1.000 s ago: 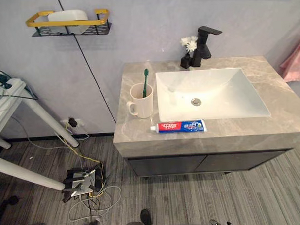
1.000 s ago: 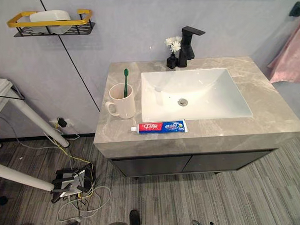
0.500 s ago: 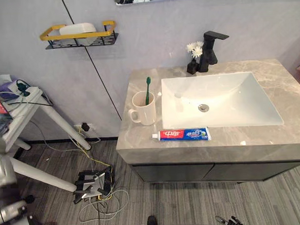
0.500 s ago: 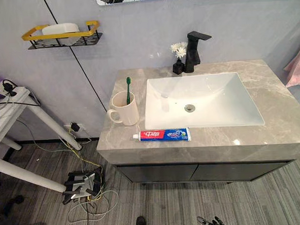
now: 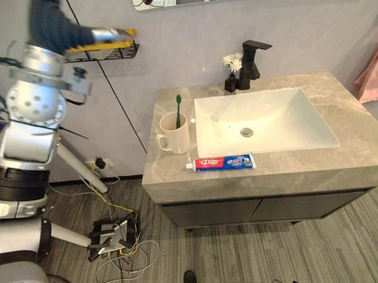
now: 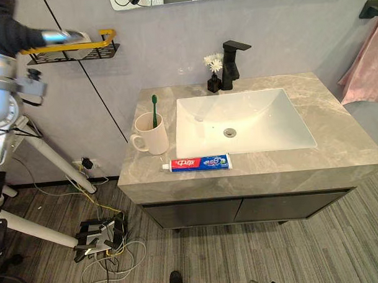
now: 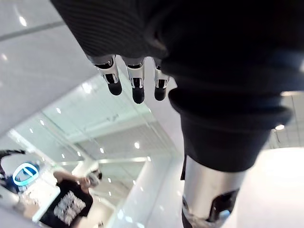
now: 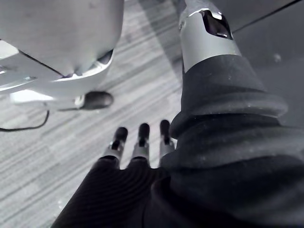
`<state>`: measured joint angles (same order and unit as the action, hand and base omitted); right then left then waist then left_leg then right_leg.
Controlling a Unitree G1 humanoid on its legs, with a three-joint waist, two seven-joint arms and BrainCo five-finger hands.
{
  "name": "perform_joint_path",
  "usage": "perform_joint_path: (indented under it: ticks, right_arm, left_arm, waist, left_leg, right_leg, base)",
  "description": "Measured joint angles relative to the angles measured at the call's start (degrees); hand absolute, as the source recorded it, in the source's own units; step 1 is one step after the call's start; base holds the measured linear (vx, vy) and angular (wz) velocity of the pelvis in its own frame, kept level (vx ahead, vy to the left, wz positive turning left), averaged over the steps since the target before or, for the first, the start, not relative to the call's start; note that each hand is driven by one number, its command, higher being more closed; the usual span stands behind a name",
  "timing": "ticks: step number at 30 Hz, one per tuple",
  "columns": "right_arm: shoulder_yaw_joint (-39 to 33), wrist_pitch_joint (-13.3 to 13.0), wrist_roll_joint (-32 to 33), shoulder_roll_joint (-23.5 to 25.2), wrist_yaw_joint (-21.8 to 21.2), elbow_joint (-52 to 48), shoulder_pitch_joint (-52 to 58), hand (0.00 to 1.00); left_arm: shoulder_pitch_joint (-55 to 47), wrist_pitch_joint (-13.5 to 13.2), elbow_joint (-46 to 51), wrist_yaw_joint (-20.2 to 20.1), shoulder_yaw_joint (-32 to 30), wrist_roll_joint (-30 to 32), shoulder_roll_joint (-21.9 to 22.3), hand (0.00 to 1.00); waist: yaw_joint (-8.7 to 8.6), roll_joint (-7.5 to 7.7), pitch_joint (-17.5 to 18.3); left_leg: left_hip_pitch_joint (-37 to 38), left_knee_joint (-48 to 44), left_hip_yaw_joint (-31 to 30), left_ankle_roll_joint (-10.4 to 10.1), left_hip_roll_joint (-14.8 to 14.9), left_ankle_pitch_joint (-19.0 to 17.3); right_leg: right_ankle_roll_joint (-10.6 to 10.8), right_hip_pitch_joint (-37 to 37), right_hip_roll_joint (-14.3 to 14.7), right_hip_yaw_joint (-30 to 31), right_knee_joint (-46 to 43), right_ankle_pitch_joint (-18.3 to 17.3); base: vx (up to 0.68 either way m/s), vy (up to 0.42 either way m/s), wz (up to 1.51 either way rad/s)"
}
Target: Organize washtable
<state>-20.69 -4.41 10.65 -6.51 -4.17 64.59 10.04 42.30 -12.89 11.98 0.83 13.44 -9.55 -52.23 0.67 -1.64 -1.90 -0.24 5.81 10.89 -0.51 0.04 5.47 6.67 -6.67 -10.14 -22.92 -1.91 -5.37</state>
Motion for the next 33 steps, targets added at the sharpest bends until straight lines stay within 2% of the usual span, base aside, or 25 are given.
perform_joint_path:
  ticks: [9,14,17,21,23,28,33]
  right_arm:
    - [1.04,0.07,-0.05,0.01,-1.05,2.04,-0.62,0.0]
    - [1.43,0.03,-0.09,-0.01,-1.05,2.04,-0.76,0.0]
    - [1.58,0.04,-0.55,-0.03,-1.09,2.04,-0.76,0.0]
    - [2.87,0.04,-0.62,-0.21,-1.13,2.04,-0.72,0.0]
    - [3.58,0.03,-0.62,-0.24,-1.13,2.02,-0.79,0.0]
    - [3.58,0.04,-0.69,-0.22,-1.11,2.01,-0.83,0.0]
    - [3.5,0.06,-1.23,-0.19,-1.1,2.02,-0.43,0.0]
  left_arm:
    - [-7.05,-0.55,11.77,-7.91,6.43,-1.31,-0.18,0.0]
    - [-10.04,-0.57,12.4,-10.77,7.71,-5.9,-1.66,0.0]
    - [-10.5,0.23,12.42,-11.59,10.65,-7.68,-2.23,0.0]
    - [-12.52,1.47,11.76,-12.41,13.57,-8.0,-2.19,0.0]
    - [-12.51,1.81,10.97,-13.29,15.21,-8.0,-1.31,0.0]
    - [-12.49,3.83,5.95,-13.43,18.85,-7.77,5.27,0.0]
    - [-11.82,5.28,3.05,-14.62,21.94,-7.55,9.07,0.0]
  waist:
    - [-0.01,-0.46,0.82]
    - [-0.06,-0.19,0.97]
    - [-0.12,0.02,1.02]
    - [-1.25,0.47,1.08]
    - [-1.69,0.62,1.11]
    - [-2.78,0.72,1.15]
    - [-3.45,0.71,1.15]
  left_leg:
    - [-0.05,0.06,-0.82,-0.31,0.26,0.55]
    - [-0.12,0.06,-1.02,-0.2,0.32,0.67]
    - [-0.29,0.07,-1.14,-0.1,0.31,0.75]
    - [-0.42,0.06,-1.16,-0.11,0.34,0.77]
    - [-0.45,0.06,-1.05,-0.12,0.37,0.77]
    - [-1.22,0.06,0.13,-0.19,0.88,0.87]
    - [-1.24,0.06,0.71,-0.2,1.13,0.87]
  right_leg:
    - [-0.07,-0.11,0.19,-0.59,-0.01,0.03]
    - [-0.21,-0.1,0.17,-0.6,-0.01,0.16]
    - [-0.21,0.0,0.16,-0.66,0.02,0.22]
    - [-0.2,0.08,0.15,-0.67,0.06,0.25]
    - [-0.21,0.16,0.15,-0.59,0.07,0.28]
    - [-0.64,1.12,0.44,0.39,0.13,0.71]
    - [-0.83,1.85,0.81,1.16,0.12,0.85]
  base:
    - [-0.01,0.002,0.03]
    - [-0.01,0.002,0.01]
    - [0.0,0.0,0.0]
    - [0.0,0.0,0.0]
    - [0.01,0.002,-0.02]
    - [0.01,0.005,-0.09]
    - [-0.01,0.002,-0.09]
